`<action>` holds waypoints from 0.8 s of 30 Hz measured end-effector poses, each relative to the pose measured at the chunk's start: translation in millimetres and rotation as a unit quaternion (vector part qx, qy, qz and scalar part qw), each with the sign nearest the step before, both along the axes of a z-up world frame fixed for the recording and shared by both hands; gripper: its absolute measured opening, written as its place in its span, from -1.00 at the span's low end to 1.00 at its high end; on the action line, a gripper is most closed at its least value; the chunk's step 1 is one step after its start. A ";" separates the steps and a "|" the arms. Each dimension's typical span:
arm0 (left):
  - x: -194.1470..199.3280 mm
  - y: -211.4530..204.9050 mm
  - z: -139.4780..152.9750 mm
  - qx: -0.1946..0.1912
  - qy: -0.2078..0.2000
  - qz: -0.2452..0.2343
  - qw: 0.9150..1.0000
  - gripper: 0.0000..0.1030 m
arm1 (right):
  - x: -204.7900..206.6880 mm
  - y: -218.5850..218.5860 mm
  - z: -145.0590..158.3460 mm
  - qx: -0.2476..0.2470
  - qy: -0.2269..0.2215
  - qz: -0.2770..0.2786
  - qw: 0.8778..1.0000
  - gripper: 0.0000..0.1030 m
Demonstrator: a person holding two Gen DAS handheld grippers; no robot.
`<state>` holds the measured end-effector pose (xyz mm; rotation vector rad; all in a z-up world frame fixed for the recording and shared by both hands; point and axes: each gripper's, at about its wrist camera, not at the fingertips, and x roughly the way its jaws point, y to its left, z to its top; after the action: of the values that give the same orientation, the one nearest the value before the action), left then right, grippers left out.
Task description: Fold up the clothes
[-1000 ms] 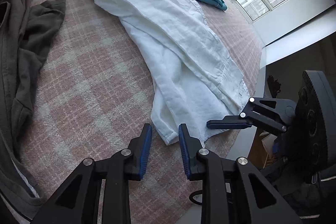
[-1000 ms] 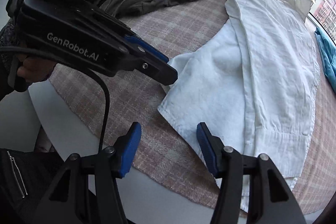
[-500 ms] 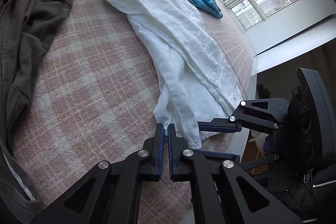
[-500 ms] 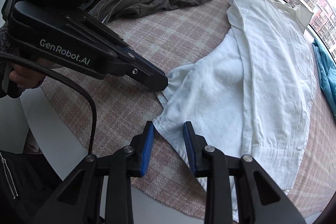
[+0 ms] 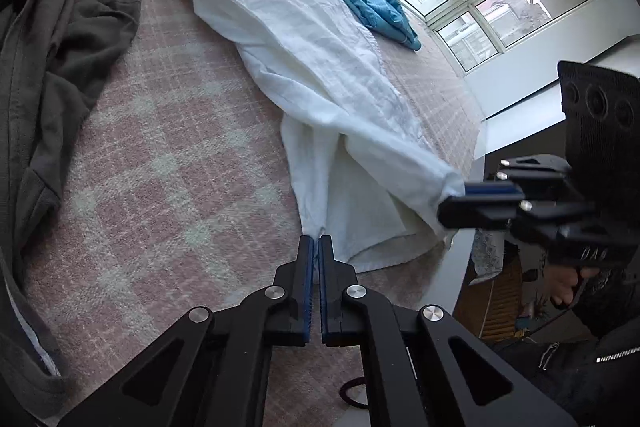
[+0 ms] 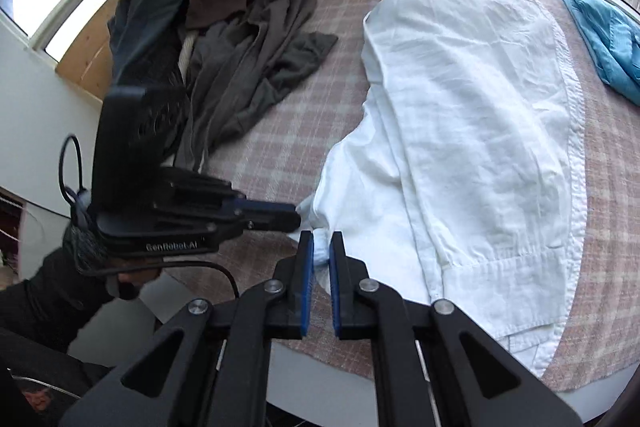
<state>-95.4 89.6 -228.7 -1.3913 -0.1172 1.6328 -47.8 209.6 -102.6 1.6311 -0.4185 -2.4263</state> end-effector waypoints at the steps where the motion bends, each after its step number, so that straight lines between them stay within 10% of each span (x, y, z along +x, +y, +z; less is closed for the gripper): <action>1: 3.6 0.5 4.6 0.003 0.005 -0.001 1.000 -0.97 | 0.3 4.4 7.0 -0.009 0.004 -0.007 1.000 -0.86; 11: 32.2 -0.2 33.6 -0.005 0.065 0.001 0.998 -0.98 | -1.0 5.4 15.6 -0.062 0.003 -0.019 0.998 -0.86; 14: 29.3 4.9 7.6 -0.063 0.070 0.000 0.996 -0.98 | -6.1 8.1 5.6 -0.074 -0.007 -0.026 0.997 -0.86; 24: 16.7 -18.9 2.0 -0.056 0.035 0.015 0.998 -1.00 | -19.8 -4.1 -9.7 -0.082 -0.017 -0.024 0.996 -0.86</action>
<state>-78.8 70.8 -226.7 -1.4203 -0.0059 1.7335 -67.6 205.5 -112.2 1.6117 -0.6500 -2.3308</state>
